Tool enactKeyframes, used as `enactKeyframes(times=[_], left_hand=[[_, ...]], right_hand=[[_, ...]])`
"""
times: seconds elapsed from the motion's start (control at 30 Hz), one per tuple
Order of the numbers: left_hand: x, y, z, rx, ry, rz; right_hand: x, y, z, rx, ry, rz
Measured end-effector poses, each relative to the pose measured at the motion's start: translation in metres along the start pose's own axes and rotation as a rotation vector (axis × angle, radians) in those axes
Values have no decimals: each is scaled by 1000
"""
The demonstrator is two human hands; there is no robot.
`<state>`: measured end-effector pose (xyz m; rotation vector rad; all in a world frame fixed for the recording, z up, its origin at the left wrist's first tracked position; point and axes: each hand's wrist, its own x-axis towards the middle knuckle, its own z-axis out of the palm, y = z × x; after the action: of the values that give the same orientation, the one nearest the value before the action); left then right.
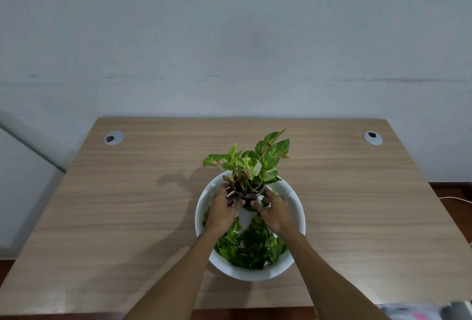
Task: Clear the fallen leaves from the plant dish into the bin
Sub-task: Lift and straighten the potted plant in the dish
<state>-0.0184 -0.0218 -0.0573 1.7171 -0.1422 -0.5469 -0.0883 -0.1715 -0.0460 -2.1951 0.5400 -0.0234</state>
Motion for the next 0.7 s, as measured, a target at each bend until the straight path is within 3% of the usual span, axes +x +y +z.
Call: enactKeyframes(times=[0.47, 0.7], left_hand=[[-14, -1, -3, 309, 47, 126], [-13, -2, -2, 257, 49, 111]], right_hand=[[-5, 14, 17, -132, 92, -42], [-4, 16, 18, -87, 82, -41]])
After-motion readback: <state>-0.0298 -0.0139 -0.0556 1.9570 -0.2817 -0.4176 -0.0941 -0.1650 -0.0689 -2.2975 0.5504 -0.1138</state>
